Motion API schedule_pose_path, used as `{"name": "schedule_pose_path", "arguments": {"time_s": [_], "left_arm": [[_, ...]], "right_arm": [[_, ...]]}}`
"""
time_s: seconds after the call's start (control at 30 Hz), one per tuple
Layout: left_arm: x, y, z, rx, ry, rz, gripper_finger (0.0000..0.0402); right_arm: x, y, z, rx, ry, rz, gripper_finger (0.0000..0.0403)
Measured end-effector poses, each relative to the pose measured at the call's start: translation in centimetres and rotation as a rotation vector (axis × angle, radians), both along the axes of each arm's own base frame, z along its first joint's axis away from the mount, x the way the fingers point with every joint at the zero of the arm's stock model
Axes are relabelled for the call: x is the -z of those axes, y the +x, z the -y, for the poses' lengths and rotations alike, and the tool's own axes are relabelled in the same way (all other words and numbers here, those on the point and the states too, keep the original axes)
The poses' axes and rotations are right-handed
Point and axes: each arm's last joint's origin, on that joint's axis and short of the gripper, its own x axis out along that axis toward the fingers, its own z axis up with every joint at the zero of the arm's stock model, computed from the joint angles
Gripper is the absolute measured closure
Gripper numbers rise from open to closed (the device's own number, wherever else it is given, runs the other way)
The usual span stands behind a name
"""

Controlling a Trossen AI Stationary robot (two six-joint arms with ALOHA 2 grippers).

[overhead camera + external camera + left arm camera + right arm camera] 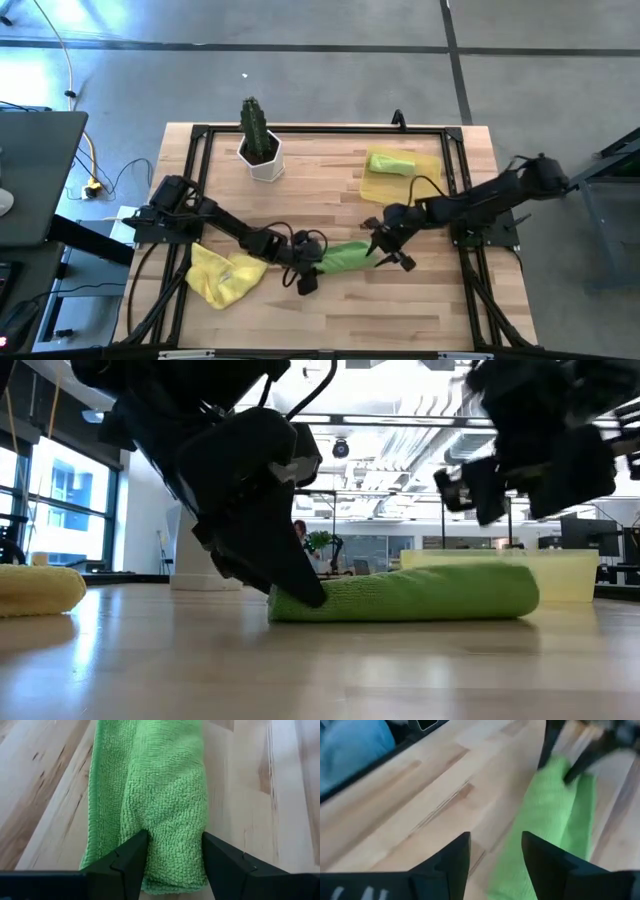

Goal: Roll microfiber towels into tight, uniform cylinder then place into a basket
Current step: Roll the green microfiber cloth

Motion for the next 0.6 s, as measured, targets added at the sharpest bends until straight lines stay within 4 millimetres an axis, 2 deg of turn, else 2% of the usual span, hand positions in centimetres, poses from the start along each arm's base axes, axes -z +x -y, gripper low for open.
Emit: {"name": "schedule_pose_path", "arguments": {"time_s": [0.17, 0.3, 0.4, 0.6], "left_arm": [[0.0, 0.1, -0.4, -0.01, -0.041, -0.001, 0.0229], [0.0, 0.2, -0.6, -0.017, -0.05, 0.013, 0.0229], [-0.1, 0.4, -0.7, -0.03, -0.068, 0.026, 0.0229], [-0.1, 0.4, -0.7, -0.059, -0.104, 0.028, 0.0229]], "right_arm": [[-0.7, -0.7, -2.4, -0.01, -0.142, 0.078, 0.0252], [0.1, -0.9, -3.8, 0.063, -0.28, 0.085, 0.0258], [1.1, -0.7, -4.1, 0.18, -0.376, 0.063, 0.0258], [3.3, -0.4, -4.2, 0.255, -0.368, -0.047, 0.0252]]}}
